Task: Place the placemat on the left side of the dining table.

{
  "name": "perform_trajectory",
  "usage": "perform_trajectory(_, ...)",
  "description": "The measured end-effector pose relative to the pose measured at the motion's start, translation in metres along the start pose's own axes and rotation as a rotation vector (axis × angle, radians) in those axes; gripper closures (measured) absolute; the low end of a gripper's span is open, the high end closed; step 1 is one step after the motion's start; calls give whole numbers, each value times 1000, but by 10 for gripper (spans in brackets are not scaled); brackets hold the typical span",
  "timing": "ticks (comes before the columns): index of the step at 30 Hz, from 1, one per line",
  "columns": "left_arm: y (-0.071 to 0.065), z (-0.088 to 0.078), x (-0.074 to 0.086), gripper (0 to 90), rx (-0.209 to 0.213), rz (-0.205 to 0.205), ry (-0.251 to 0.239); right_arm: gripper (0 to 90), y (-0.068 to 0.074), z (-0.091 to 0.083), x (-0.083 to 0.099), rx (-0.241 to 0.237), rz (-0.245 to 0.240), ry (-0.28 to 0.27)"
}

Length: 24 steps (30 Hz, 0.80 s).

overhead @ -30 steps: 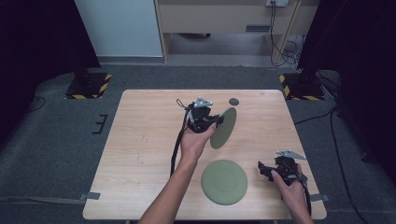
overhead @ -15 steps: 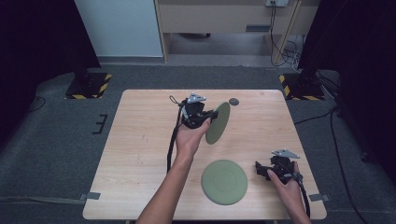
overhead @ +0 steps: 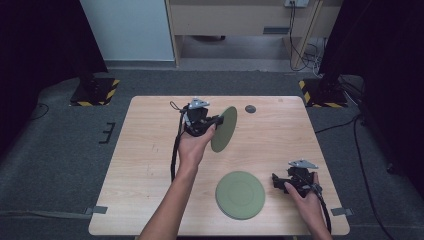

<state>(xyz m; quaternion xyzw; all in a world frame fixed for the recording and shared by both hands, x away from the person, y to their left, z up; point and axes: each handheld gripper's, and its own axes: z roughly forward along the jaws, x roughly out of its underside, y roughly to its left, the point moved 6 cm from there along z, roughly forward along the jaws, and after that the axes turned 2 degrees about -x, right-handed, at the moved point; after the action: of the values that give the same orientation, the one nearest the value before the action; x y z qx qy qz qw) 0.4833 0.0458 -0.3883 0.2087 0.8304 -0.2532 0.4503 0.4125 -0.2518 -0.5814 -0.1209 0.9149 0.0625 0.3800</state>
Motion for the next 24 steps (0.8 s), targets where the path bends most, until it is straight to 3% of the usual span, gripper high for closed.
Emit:
perform_trajectory(7,8,-8,2,853,-16,8,1,14,0,0,0,-2,0,1)
perform_trajectory(24,28,-20,13,853,-46,-18,7,13,1,0,0,-10,-6,5)
